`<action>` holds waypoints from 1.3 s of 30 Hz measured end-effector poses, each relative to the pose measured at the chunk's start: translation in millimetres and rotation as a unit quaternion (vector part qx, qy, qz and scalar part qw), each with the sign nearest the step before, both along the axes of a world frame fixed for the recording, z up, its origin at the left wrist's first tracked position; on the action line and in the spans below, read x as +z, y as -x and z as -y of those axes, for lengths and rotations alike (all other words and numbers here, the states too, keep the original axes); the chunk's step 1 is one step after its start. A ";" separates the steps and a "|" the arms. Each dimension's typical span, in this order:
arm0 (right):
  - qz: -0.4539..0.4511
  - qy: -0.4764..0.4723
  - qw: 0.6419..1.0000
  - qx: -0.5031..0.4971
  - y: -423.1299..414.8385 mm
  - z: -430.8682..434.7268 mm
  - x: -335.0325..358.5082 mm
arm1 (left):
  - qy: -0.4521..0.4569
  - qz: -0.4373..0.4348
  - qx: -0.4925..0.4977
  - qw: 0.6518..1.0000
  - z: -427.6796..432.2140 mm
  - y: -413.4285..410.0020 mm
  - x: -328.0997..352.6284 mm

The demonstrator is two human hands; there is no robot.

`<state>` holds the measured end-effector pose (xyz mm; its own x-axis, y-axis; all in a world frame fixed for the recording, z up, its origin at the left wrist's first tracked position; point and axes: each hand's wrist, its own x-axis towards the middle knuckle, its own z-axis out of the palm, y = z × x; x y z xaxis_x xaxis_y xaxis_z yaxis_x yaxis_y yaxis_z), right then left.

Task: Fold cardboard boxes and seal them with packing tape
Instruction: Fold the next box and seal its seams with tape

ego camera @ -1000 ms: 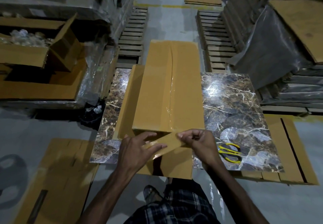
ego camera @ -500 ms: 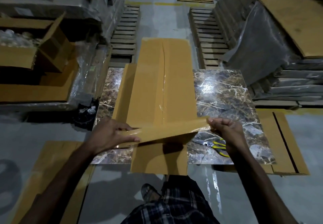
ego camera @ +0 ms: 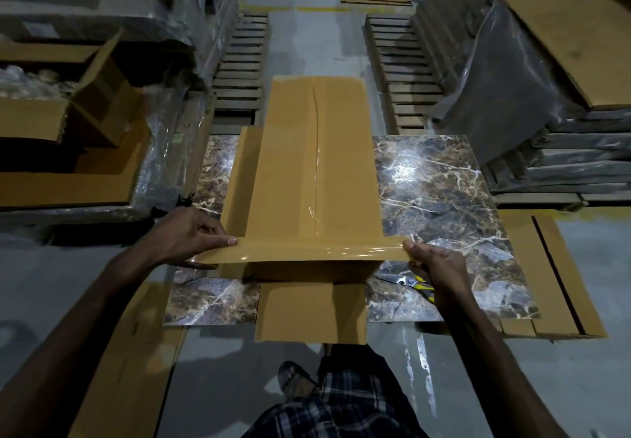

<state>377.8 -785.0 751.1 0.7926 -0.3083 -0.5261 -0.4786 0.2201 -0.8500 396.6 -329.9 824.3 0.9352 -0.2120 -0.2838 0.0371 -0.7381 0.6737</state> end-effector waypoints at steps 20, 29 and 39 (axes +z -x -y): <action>-0.031 -0.016 0.999 -0.022 -5.5 -18.6 -25.0 | -0.027 -0.024 -0.024 0.999 -19.7 -20.2 -52.6; -0.117 -0.131 0.984 0.023 -6.3 -26.7 -32.8 | 0.029 -0.029 -0.042 0.998 -20.8 -23.6 -68.9; -0.145 -0.065 0.981 0.115 -5.6 -8.7 -30.5 | 0.113 -0.029 -0.027 0.993 -13.3 -21.6 -90.4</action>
